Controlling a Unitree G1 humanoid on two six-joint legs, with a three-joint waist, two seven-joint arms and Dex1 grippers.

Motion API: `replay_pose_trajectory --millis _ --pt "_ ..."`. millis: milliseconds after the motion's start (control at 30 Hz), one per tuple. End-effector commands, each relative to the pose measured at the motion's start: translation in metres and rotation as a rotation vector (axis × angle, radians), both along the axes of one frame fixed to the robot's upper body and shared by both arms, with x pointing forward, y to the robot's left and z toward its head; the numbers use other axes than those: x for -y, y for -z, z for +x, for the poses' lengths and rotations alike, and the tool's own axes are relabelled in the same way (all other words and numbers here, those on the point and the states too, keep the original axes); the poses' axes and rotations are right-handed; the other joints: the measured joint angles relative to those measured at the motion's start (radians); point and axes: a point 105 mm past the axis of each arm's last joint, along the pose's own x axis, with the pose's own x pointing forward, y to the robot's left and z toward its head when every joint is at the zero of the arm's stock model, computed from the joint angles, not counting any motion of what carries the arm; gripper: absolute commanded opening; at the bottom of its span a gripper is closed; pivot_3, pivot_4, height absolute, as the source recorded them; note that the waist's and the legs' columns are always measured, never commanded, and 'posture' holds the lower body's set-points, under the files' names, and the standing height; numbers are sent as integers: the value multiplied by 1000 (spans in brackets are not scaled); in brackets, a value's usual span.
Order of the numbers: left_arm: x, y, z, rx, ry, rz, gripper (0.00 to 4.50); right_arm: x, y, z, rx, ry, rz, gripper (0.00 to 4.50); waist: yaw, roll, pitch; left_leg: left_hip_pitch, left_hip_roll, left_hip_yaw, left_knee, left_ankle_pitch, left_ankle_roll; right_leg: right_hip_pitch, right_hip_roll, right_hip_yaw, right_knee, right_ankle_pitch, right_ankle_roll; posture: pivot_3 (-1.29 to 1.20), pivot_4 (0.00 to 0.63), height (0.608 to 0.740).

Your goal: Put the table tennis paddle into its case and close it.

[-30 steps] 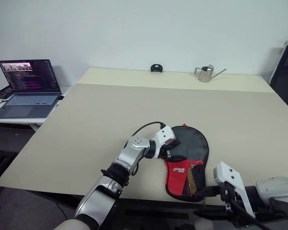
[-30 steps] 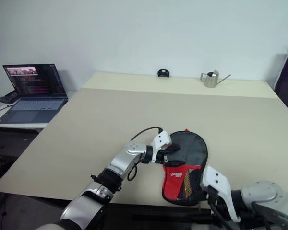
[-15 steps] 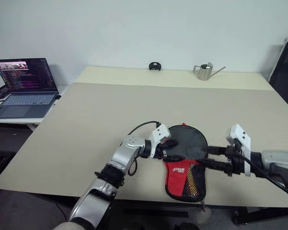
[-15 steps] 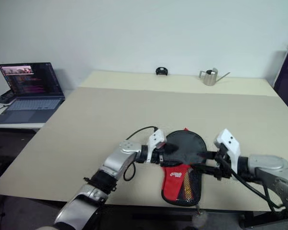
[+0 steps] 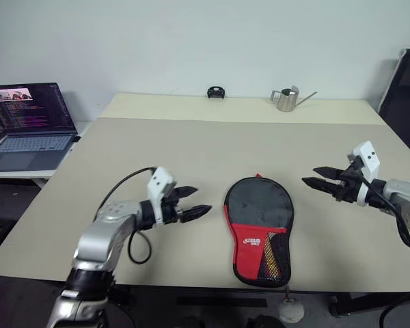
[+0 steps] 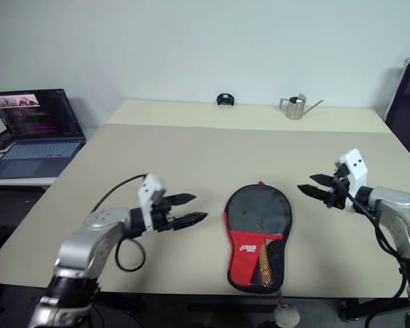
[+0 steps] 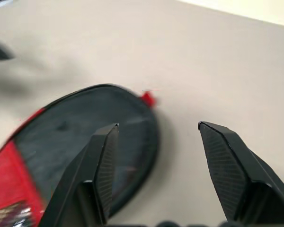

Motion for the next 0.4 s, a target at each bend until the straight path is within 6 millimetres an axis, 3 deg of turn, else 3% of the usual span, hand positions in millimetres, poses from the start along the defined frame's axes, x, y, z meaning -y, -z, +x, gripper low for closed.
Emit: replay_pose_trajectory --millis 33,167,400 --pt "-8 -25 -6 113 -69 26 4104 25 -20 14 66 39 -33 2925 4 0 0 0 0 0 0 0 0 0 0 0 0 0 0 0 150 740" --pt "-24 -21 -12 106 -126 69 4104 29 -26 27 78 89 -26 2925 5 1 0 0 -1 0 -1 0 0 0 -1 0 0 0 0 0 150 740" --pt "-13 -12 -3 82 -126 53 4104 31 -17 14 -2 54 -80 2925 8 1 0 -1 -1 0 -1 0 -1 0 -2 0 -1 0 -1 0 150 740"
